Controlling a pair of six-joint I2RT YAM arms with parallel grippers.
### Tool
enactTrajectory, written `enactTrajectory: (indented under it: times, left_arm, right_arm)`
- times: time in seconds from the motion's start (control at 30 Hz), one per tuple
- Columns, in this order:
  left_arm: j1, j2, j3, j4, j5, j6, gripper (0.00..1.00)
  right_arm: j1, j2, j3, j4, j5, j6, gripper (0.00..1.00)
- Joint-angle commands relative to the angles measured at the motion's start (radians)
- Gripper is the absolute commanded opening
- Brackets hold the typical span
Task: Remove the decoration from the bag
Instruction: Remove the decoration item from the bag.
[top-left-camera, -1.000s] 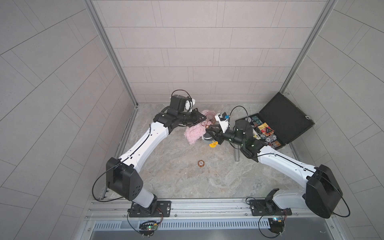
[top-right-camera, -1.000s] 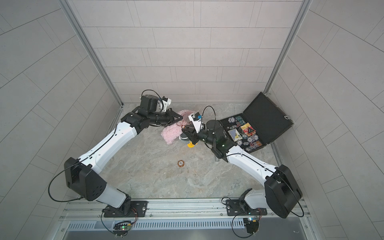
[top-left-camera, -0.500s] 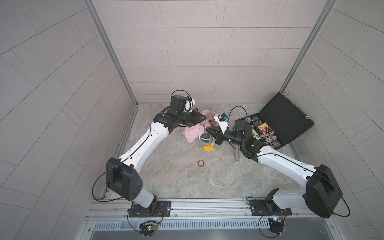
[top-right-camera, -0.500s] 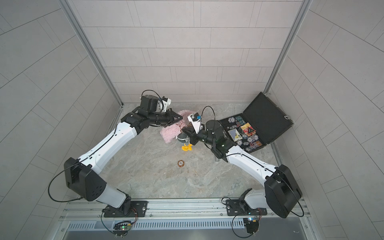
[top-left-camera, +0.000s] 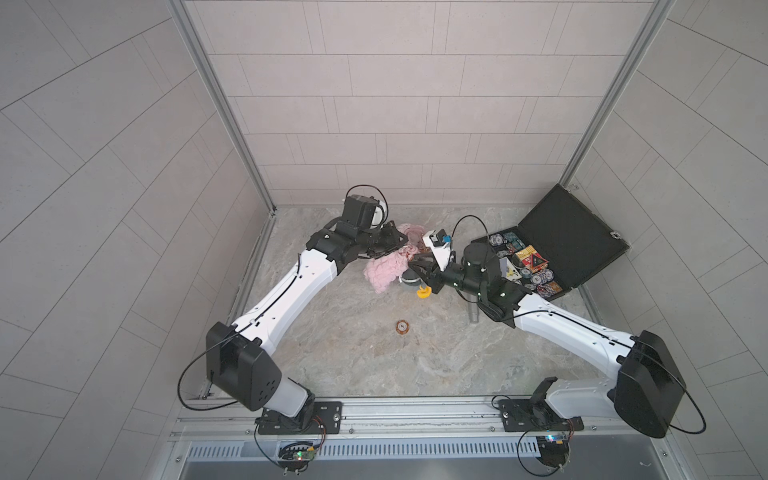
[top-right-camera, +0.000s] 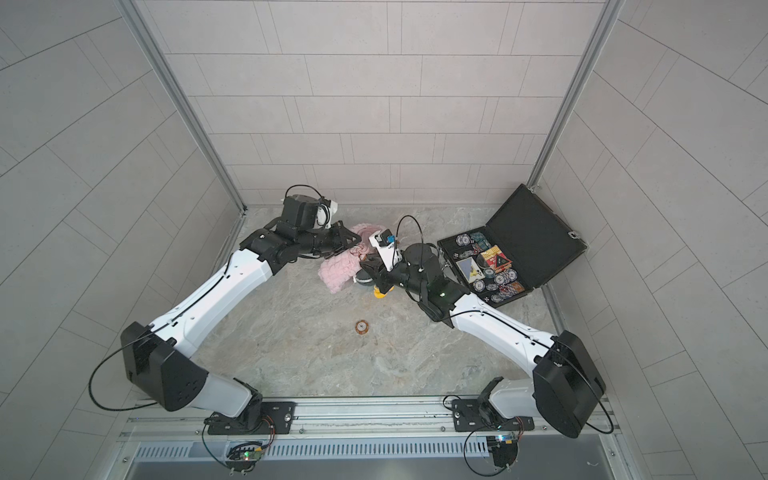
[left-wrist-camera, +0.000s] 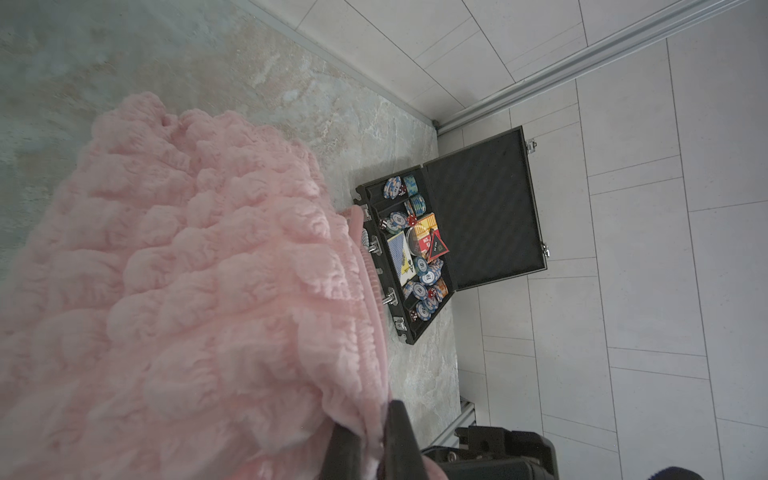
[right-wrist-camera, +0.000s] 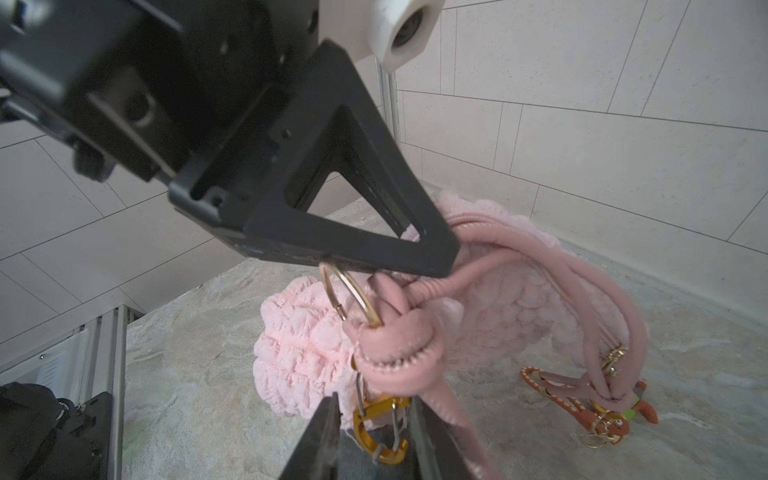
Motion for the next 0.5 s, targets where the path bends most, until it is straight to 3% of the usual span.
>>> enactTrajectory:
  times: [0.0, 0.33, 0.47]
  left_arm:
    - [-0.024, -0.047, -0.005, 0.01, -0.086, -0.001, 0.0]
    - [-0.09, -0.06, -0.021, 0.018, -0.209, -0.022, 0.0]
    - [-0.091, -0.067, -0.028, 0.038, -0.201, -0.041, 0.0]
  right_arm:
    - [0.004, -0.019, 0.037, -0.011, 0.069, -0.013, 0.3]
    - [0.029, -0.008, 0.045, 0.01, 0.108, 0.013, 0.31]
    - [0.029, 0.006, 0.043, 0.011, 0.106, 0.027, 0.28]
